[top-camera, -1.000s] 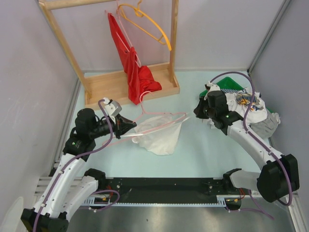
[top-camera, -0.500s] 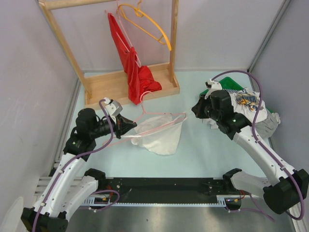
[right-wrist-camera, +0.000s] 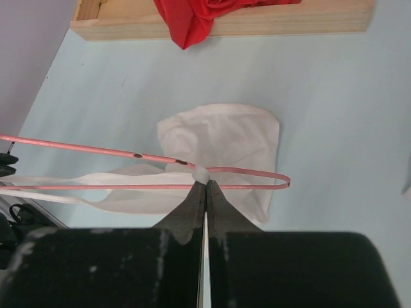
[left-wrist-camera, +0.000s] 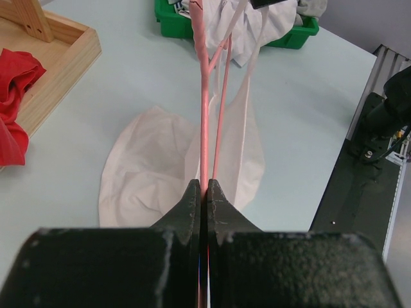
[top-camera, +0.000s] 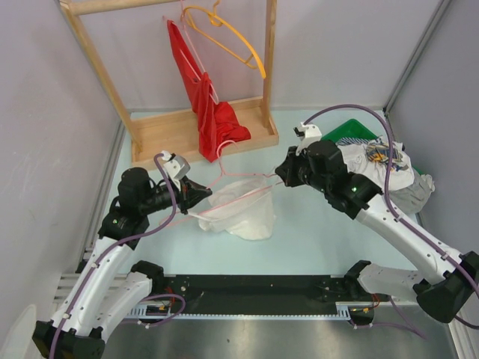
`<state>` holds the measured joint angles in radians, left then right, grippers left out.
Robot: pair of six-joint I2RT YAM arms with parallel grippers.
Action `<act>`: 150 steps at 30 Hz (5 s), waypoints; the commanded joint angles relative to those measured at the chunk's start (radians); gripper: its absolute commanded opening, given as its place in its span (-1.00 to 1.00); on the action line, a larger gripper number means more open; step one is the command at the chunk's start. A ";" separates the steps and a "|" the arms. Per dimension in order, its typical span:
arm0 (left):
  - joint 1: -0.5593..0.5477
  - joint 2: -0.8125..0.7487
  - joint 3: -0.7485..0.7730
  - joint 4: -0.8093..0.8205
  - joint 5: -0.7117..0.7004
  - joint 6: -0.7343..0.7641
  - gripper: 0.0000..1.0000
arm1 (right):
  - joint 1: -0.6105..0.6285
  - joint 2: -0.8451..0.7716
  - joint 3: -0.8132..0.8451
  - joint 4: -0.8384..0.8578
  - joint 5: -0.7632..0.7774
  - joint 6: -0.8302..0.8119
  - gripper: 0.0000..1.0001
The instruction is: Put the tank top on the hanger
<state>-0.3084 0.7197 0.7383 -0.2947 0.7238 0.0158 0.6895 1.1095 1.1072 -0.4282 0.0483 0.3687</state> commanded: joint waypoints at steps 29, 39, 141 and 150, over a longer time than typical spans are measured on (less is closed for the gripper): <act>-0.009 -0.051 -0.005 0.045 -0.072 -0.010 -1.00 | 0.079 0.007 -0.040 0.003 -0.004 0.009 0.32; -0.008 -0.097 -0.016 -0.047 -0.364 0.012 -1.00 | -0.108 -0.129 -0.101 -0.003 -0.073 0.018 0.74; 0.502 0.975 1.647 -0.454 -0.567 -0.073 -1.00 | -0.485 -0.152 -0.371 0.203 -0.478 -0.022 0.77; 0.500 1.008 1.649 -0.469 -0.604 -0.073 -1.00 | -0.487 -0.148 -0.369 0.204 -0.482 -0.019 0.76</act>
<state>0.1848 1.7210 2.3505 -0.7746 0.1490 -0.0376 0.2073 0.9596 0.7338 -0.2623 -0.4198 0.3435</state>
